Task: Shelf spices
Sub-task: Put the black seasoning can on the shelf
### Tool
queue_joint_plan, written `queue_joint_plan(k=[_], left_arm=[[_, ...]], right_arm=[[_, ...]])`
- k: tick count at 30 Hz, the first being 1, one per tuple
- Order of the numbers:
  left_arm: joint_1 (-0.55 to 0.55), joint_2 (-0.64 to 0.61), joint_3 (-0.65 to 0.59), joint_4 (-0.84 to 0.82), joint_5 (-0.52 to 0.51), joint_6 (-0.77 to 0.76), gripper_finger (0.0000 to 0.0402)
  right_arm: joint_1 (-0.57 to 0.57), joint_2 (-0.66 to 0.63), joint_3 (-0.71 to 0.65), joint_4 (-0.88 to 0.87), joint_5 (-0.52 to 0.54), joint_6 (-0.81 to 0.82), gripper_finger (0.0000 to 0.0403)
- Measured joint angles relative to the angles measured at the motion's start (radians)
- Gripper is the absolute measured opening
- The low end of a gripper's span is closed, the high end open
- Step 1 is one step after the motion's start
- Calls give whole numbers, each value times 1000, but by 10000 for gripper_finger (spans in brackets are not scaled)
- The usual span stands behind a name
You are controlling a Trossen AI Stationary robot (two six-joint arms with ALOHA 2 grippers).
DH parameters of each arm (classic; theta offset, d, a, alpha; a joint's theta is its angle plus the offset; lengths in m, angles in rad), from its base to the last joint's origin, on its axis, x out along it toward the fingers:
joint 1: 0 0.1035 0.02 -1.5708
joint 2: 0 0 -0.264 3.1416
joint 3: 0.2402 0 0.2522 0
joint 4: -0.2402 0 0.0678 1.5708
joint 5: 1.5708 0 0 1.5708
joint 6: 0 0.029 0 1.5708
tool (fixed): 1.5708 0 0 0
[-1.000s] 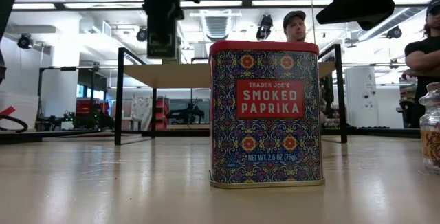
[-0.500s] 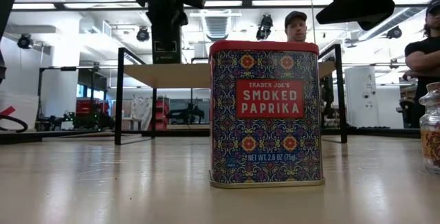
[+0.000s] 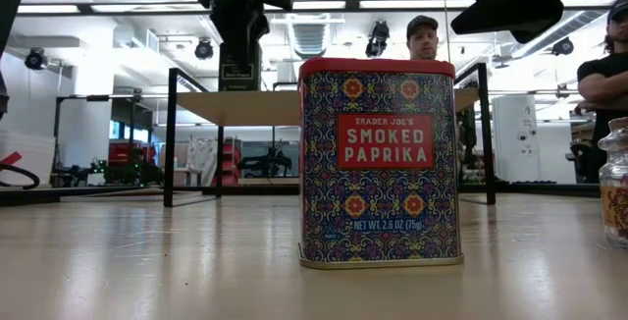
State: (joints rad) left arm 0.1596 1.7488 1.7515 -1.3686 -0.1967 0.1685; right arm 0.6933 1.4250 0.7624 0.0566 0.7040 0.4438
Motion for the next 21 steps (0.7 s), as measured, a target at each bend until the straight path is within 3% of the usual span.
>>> queue_joint_plan(k=[21], left_arm=[[-1, -90, 0, 0, -56, 2, 223]], right_arm=[[0, -1, 0, 0, 0, 0, 200]])
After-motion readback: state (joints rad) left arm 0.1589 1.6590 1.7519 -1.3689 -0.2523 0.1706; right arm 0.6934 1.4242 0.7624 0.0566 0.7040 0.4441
